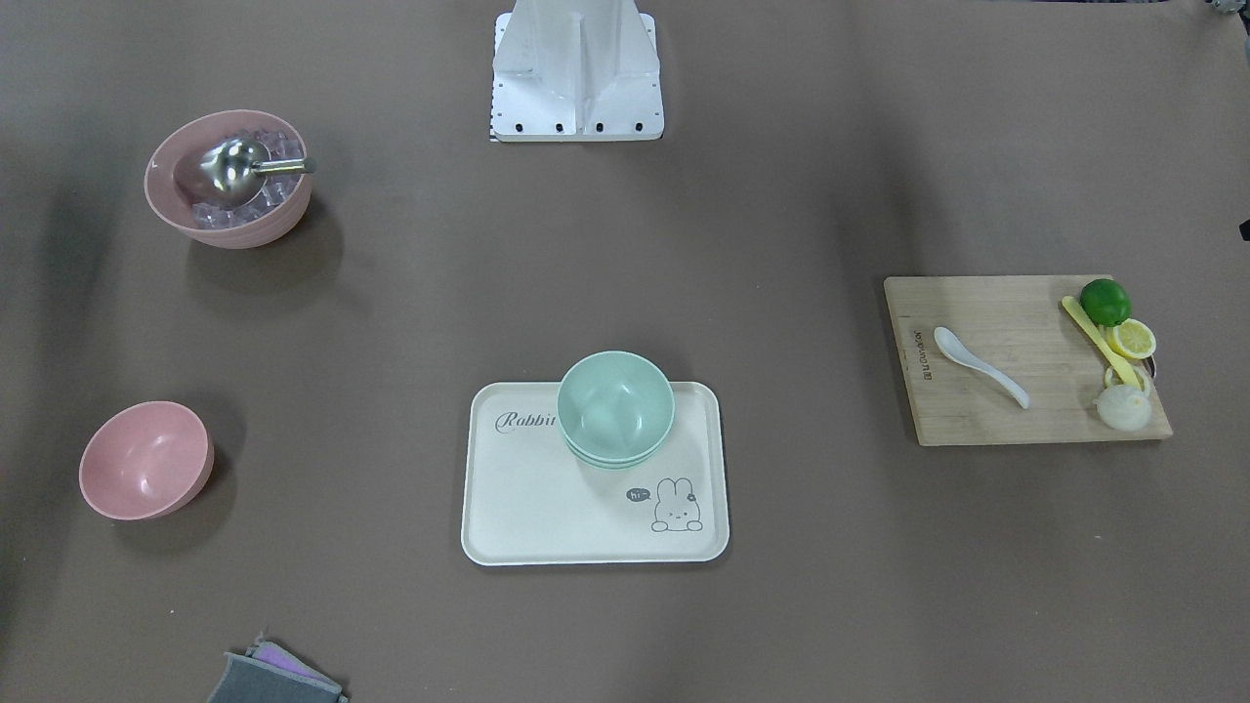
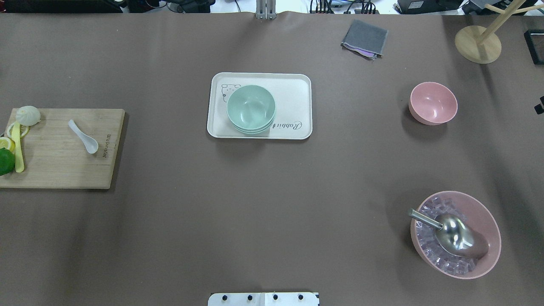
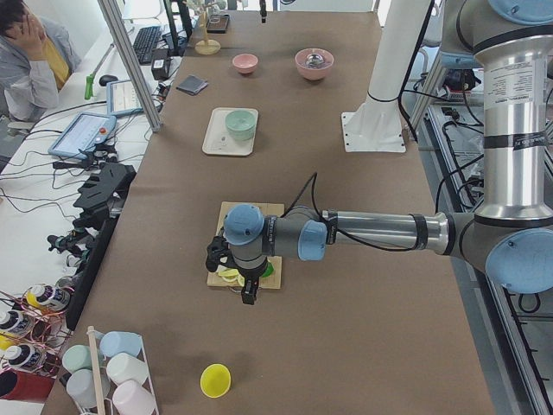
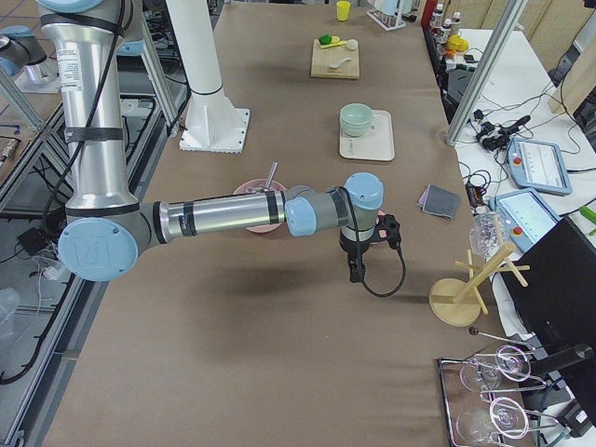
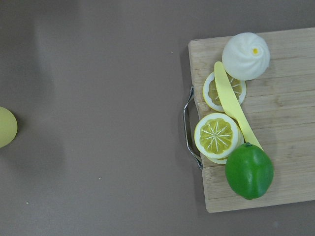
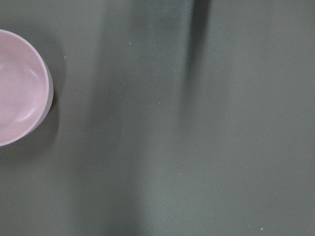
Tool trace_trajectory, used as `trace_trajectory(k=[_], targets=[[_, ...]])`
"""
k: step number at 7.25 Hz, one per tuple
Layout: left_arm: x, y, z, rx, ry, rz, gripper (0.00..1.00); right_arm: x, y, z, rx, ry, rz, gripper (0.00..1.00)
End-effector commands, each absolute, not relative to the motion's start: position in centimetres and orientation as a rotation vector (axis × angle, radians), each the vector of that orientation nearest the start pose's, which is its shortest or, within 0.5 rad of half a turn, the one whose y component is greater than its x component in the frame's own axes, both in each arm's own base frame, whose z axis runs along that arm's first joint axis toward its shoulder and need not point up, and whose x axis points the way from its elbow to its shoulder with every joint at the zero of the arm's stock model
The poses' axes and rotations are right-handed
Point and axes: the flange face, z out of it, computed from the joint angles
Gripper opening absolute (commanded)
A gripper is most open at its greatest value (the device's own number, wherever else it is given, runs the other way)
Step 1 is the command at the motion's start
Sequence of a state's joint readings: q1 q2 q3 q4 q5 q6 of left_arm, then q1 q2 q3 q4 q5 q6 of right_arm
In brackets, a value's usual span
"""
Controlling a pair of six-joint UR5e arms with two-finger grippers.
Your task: Stack pink bowl on green and place spoon
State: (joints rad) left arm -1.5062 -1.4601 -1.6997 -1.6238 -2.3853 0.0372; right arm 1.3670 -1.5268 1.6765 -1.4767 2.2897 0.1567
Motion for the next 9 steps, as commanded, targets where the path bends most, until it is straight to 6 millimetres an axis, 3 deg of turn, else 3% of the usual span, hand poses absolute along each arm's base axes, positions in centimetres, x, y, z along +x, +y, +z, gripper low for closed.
trace_trajectory(k=[1,8,9], targets=[[-3.0,-45.5,63.3,0.066,0.825,0.132,0.99,-4.0,-52.2,57.6,0.1,-0.756,-0.132,1.0],[-2.7,-45.5,62.6,0.135,0.832,0.159,0.98,-4.2,-52.1,57.6,0.097,-0.769,-0.129,1.0],[-2.8,-45.5,61.5,0.156,0.832,0.166,0.98,-4.2,-52.1,57.6,0.095,-0.776,-0.13,1.0]])
